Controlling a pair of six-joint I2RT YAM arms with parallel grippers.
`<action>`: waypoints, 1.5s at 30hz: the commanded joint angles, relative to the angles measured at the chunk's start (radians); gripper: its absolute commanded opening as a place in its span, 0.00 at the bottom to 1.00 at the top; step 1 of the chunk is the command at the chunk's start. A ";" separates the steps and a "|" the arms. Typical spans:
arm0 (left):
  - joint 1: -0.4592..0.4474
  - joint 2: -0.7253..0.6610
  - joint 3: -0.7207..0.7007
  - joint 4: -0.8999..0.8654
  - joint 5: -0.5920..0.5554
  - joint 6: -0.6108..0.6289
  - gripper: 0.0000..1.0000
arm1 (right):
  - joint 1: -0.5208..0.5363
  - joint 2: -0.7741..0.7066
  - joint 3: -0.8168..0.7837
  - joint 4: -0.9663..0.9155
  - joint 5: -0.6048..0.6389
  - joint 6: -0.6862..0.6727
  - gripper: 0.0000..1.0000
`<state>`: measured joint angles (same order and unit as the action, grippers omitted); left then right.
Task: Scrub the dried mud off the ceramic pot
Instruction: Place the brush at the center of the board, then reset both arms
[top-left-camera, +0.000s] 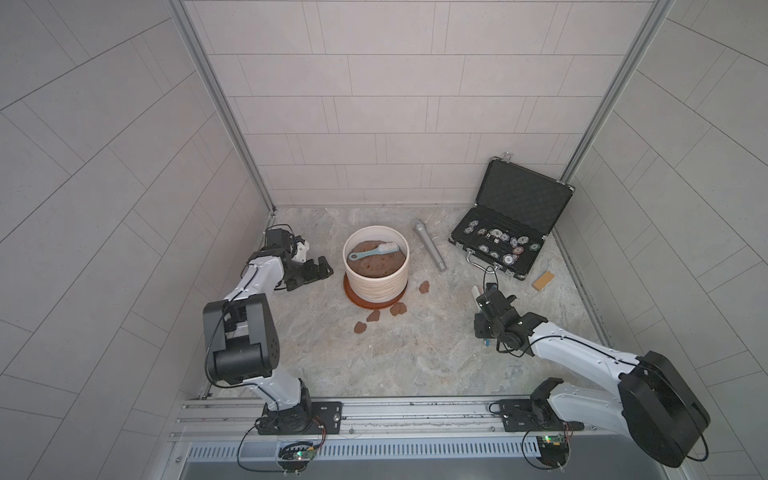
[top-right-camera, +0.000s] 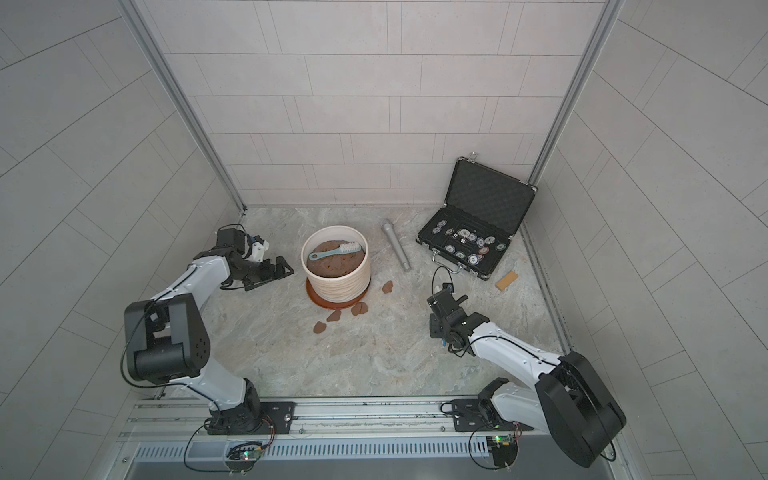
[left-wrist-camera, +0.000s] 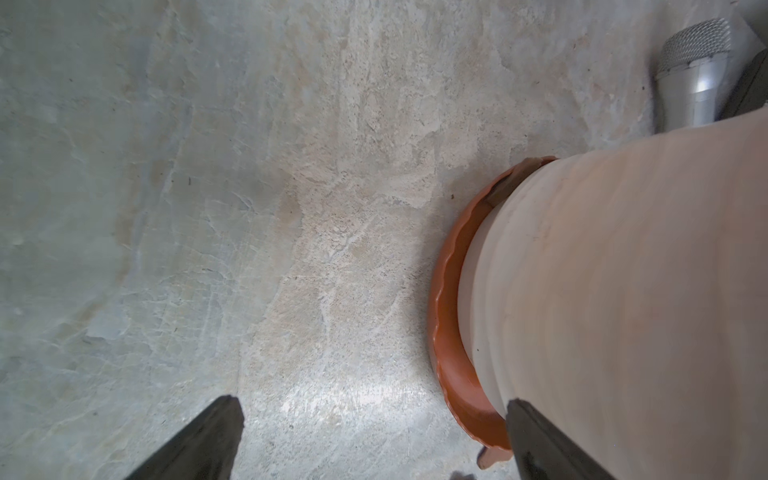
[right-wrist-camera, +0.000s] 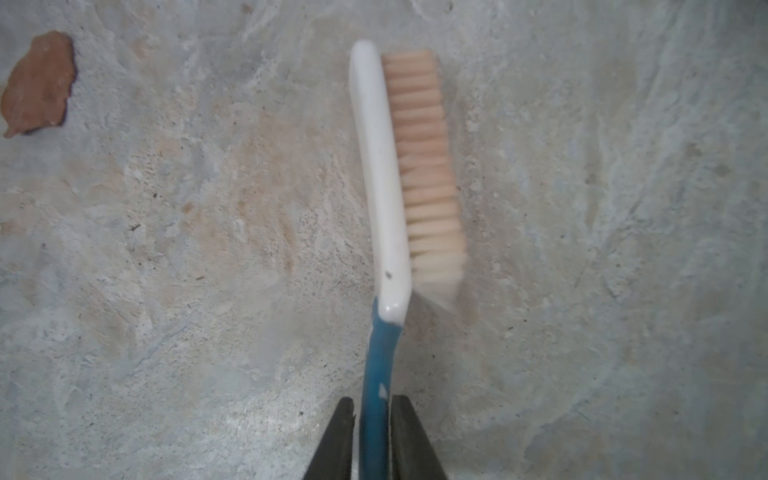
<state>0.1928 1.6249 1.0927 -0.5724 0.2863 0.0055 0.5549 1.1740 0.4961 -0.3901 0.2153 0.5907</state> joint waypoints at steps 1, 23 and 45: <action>-0.026 -0.028 -0.033 0.087 -0.033 -0.023 1.00 | -0.009 -0.017 0.045 -0.010 0.003 0.011 0.30; -0.105 -0.191 -0.570 1.089 -0.182 -0.065 1.00 | -0.488 -0.257 -0.015 0.432 0.018 -0.291 1.00; -0.205 -0.082 -0.644 1.312 -0.346 -0.017 1.00 | -0.578 0.362 -0.122 1.266 -0.137 -0.490 1.00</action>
<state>-0.0067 1.5352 0.4393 0.7353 -0.0322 -0.0147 -0.0238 1.5459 0.3473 0.8154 0.1299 0.1333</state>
